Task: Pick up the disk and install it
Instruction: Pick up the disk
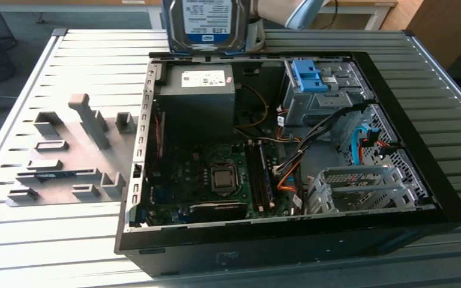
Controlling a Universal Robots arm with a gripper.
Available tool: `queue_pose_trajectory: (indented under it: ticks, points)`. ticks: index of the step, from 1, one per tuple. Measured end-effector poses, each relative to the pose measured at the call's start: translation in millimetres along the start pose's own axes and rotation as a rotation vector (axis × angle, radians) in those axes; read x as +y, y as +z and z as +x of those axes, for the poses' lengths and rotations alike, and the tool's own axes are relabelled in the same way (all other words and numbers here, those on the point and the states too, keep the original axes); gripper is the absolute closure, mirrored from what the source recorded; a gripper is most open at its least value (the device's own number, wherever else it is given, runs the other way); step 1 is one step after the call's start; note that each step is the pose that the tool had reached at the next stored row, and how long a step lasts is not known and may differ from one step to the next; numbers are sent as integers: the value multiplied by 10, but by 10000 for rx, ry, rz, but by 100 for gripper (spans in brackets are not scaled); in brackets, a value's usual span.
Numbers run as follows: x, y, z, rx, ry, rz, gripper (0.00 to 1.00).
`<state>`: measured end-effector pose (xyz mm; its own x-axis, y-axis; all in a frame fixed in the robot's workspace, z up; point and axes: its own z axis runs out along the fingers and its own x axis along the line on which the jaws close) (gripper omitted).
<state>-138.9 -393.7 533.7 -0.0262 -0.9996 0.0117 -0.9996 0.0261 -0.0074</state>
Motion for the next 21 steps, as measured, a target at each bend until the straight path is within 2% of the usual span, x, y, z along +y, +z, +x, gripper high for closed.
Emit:
queue_pose_trajectory:
  ticks: [2,4,16,18,21]
  points:
    - [-81,6,11,-1,0,1,63]
    - [-114,15,45,1,-1,-1,63]
    - [-161,93,444,-1,0,1,63]
    - [-214,103,476,-3,0,2,63]
    - [-326,115,482,1,-1,0,63]
